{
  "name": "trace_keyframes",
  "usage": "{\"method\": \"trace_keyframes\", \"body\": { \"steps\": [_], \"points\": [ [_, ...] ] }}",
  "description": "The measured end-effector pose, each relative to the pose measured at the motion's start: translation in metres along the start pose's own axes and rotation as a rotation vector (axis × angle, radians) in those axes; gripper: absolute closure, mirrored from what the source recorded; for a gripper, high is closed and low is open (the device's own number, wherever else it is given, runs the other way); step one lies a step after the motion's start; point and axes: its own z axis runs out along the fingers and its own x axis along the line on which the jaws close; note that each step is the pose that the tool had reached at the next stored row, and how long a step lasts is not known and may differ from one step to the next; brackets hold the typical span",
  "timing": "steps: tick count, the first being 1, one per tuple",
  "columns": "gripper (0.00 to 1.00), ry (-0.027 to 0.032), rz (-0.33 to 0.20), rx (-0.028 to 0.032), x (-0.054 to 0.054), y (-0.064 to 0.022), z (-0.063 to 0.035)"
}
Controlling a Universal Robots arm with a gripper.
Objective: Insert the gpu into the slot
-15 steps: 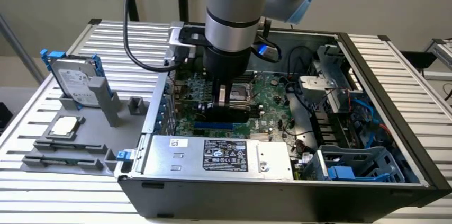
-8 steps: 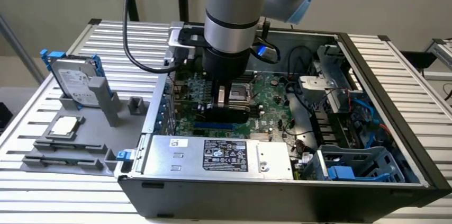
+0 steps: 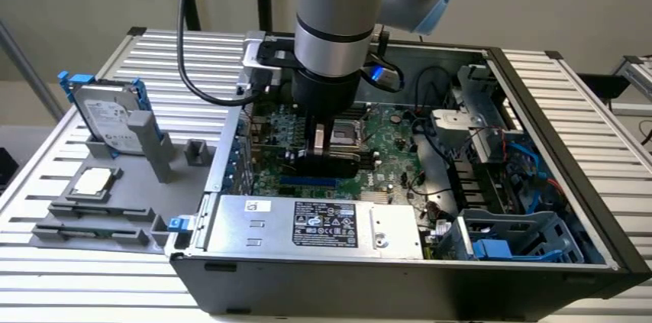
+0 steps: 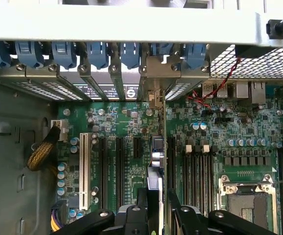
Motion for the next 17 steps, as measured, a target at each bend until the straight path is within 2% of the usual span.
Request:
{"method": "trace_keyframes", "body": {
  "steps": [17],
  "points": [
    [0.74,0.0016,-0.009,-0.0006,0.002,0.0,0.0025]
  ]
}}
